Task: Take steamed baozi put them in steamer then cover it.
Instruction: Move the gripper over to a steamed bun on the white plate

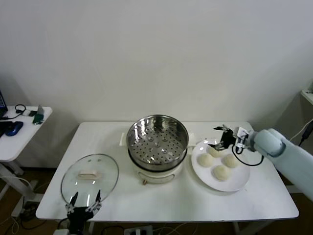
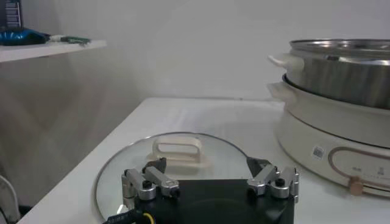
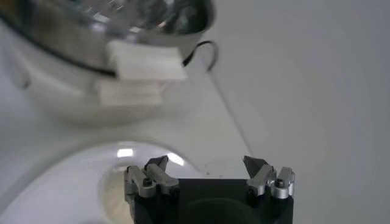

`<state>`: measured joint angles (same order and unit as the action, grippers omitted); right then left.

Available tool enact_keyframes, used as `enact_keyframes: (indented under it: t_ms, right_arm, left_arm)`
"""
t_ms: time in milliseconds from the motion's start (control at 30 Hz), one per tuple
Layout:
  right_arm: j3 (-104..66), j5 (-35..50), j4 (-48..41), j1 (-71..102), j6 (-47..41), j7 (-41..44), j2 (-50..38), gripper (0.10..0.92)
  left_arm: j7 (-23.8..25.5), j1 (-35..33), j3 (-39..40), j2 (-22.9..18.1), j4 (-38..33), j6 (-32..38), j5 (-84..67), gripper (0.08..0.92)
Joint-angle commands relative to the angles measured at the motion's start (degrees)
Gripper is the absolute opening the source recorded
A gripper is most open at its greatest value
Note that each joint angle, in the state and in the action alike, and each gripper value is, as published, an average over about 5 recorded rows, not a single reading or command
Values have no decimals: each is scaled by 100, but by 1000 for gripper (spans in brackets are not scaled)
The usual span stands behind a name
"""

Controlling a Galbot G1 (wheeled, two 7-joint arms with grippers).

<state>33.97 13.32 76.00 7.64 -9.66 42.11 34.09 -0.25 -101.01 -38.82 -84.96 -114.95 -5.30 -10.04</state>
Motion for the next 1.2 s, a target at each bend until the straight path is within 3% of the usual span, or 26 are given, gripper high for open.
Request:
enact_keyframes:
  t_ms: [33, 267, 733, 1200]
  right_arm:
    - [4679, -364, -1780, -4382, 1228, 2783, 578, 823]
    - [4808, 204, -2519, -3865, 833, 2720, 1614, 823]
    - [3459, -655, -4227, -2187, 801, 2110, 2505, 823]
    - [2793, -755, -4670, -1651, 738, 1991, 2931, 818]
  left_arm:
    - [-4, -43, 10, -7, 63, 126, -28, 823]
    - [0, -38, -17, 13, 121, 197, -32, 823]
    - [-8, -90, -38, 32, 224, 301, -29, 823]
    - [-26, -108, -33, 47, 316, 350, 5, 823]
